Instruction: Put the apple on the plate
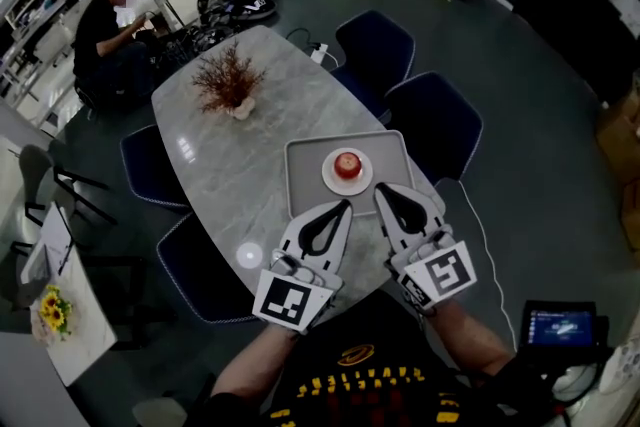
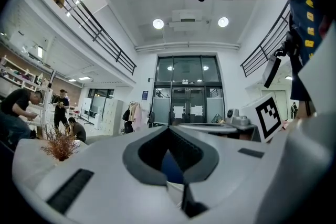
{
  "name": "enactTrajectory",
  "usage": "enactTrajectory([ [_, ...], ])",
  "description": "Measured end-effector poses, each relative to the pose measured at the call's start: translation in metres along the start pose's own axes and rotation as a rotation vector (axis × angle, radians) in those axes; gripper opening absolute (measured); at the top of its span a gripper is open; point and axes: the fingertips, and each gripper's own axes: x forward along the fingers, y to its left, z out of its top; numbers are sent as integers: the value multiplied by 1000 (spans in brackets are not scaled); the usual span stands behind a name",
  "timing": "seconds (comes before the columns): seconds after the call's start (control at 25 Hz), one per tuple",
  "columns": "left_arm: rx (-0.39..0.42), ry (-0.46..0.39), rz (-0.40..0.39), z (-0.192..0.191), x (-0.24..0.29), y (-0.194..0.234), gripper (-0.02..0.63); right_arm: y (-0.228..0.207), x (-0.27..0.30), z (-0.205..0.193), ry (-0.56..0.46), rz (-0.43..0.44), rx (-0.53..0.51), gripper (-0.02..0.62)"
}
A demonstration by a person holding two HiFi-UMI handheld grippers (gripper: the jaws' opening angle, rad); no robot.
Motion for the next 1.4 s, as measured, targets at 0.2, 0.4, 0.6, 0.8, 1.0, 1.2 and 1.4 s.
enactTrajectory([
  [0.2,9,-17,4,8,-4,0,2,6,-1,9,-20,7,0,7],
  [0.4,15,-29,4,18,-13,2,2,18,0,20,-37,16,-5,7],
  [0.6,26,-38,1,20,-15,0,2,24,-2,27,-63,22,-11,6],
  [0.8,33,-38,-6,22,-11,-2,2,21,-4,32,-76,22,-13,6],
  [1.0,40,-43,-15,26,-26,-1,2,39,-5,32,-72,16,-14,6],
  [1.2,30,-35,-16,23,-18,-3,2,30,-6,30,-69,11,-7,6],
  [1.4,33,-30,-17,21,-15,-4,2,27,-7,28,-68,10,-8,6],
])
